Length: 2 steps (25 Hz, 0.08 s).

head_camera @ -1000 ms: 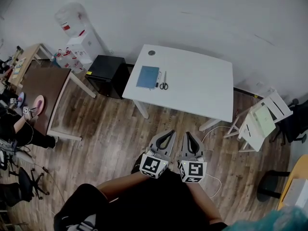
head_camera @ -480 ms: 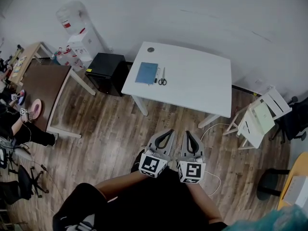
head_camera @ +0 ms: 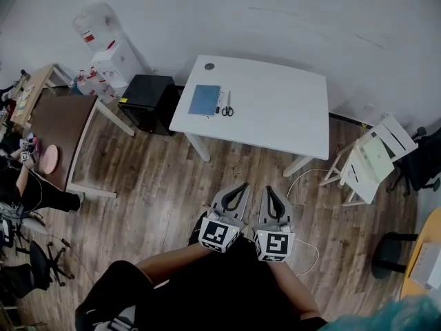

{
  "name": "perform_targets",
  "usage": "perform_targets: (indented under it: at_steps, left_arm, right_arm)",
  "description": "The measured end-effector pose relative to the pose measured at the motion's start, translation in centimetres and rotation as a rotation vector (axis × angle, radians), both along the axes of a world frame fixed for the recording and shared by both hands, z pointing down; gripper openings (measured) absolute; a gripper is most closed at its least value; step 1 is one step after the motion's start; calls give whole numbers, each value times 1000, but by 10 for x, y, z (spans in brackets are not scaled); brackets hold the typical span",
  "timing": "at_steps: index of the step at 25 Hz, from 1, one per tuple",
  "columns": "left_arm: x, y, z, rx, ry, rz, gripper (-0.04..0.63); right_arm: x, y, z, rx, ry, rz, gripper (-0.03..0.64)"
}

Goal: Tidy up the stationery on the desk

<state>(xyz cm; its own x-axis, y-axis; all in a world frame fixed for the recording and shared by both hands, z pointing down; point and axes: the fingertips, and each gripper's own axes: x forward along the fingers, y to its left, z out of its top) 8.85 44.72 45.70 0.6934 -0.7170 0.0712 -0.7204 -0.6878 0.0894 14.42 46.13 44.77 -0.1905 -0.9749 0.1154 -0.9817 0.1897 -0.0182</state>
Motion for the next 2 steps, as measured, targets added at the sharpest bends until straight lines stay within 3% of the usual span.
perform_targets:
  at_steps: [2]
  left_arm:
    - [0, 1, 1, -9, -6, -2, 17]
  right_arm:
    - [1, 2, 0, 0, 2, 0, 31]
